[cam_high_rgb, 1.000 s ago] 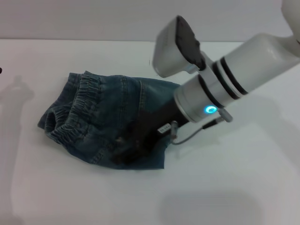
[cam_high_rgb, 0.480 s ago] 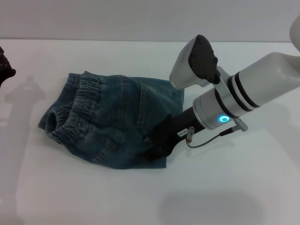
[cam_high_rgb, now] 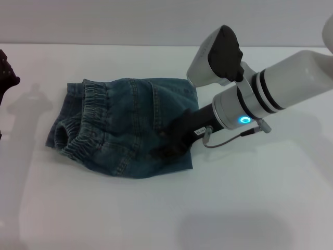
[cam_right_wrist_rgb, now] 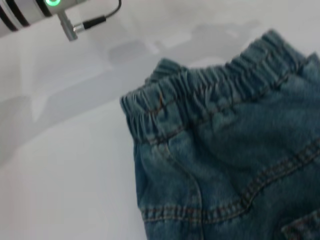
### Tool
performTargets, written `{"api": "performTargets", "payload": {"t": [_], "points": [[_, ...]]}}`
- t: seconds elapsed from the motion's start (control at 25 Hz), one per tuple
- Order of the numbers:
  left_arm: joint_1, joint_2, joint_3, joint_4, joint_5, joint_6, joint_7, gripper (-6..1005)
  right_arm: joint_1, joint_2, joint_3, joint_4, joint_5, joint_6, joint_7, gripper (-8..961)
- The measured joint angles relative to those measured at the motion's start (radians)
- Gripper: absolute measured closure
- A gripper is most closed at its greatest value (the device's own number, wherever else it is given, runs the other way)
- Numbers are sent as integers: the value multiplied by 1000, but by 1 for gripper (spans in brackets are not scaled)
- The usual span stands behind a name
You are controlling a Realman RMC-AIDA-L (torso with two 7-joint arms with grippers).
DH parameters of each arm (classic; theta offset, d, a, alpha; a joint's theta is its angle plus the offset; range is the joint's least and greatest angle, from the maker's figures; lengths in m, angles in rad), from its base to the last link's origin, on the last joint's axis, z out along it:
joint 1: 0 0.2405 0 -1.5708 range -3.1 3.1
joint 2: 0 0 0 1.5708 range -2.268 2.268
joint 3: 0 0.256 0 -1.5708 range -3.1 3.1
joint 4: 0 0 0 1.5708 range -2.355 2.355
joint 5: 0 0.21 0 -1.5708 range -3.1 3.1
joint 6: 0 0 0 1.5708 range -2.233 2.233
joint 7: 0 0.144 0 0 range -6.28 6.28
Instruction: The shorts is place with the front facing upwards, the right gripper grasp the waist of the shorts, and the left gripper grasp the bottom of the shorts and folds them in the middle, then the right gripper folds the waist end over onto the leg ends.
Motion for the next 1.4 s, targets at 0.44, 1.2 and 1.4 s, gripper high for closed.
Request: {"api": "performTargets", "payload": {"t": [0.44,1.2,1.4], "points": [[14,0,-21,-18,-7,1,-3,969,-177,9,11,-233,154,118,-197,377],[104,4,-88,-17,-8,219,15,673,-425,-3,493,158,1579,-21,-1486,376],[107,4,-142,-11,-8,225,15,664,-424,-2,633,253,1686,-77,-1574,377]]}}
